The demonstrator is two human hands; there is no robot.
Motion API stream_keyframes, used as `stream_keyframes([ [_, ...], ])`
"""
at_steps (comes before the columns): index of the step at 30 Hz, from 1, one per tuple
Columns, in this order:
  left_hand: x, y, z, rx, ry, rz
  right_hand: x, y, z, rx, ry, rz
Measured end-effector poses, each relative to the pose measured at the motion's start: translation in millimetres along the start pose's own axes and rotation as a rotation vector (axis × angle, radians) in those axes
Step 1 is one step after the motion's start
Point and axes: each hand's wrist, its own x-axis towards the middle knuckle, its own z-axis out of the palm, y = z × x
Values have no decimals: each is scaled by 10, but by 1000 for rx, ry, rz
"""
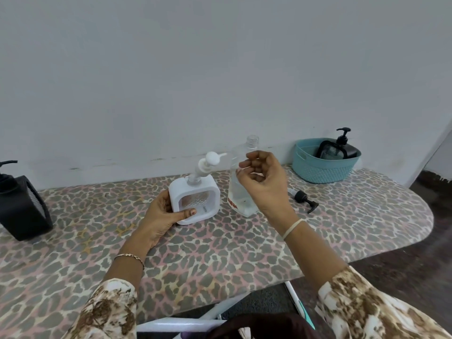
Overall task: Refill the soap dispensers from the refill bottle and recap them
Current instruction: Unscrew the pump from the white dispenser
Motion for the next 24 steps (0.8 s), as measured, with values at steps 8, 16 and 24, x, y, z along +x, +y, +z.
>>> stream_keyframes([
  [8,-35,40,53,-27,18,16,-33,-13,432,-104,-177,-36],
  [16,-58,57,68,-16,20,41,67,-35,609,-140,-118,-5],
  [24,-52,41,59,-10,23,38,77,-192,514,-57,-13,-79],
])
